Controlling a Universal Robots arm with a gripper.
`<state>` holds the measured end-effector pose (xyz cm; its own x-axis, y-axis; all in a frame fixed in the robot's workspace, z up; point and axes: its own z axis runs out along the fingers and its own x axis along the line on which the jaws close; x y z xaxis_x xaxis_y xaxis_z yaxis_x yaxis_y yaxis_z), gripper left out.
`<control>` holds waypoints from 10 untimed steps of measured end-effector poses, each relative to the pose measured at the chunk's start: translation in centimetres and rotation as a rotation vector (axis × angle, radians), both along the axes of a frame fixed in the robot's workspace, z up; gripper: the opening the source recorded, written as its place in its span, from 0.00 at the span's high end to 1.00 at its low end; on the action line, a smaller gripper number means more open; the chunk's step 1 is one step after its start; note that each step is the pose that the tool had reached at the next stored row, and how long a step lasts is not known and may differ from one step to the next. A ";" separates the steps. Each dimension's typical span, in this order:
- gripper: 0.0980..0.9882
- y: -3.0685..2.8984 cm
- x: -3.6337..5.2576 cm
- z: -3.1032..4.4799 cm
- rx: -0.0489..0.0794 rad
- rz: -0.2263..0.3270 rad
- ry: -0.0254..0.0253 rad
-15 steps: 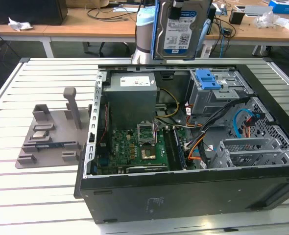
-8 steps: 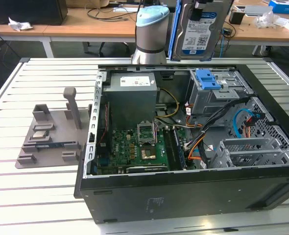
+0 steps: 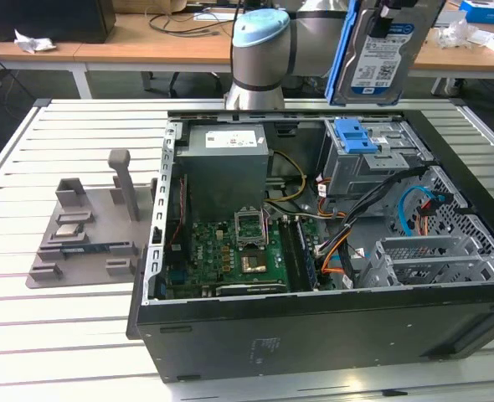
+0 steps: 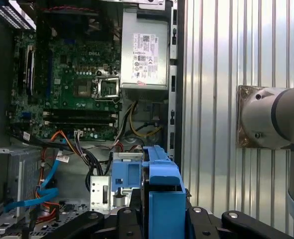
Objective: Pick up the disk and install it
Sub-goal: 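Pick up the disk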
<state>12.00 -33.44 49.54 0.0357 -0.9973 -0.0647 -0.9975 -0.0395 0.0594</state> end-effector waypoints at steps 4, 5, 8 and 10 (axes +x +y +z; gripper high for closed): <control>0.70 0.00 1.33 -0.04 0.000 0.000 0.0002; 0.70 0.00 1.67 -0.04 0.000 0.000 0.0001; 0.70 0.00 2.83 -0.06 0.000 0.000 0.0001; 0.70 0.00 3.29 -0.07 0.000 0.000 0.0001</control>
<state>15.28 -33.44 49.48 0.0359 -0.9972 -0.0649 -0.9974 -0.0397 0.0595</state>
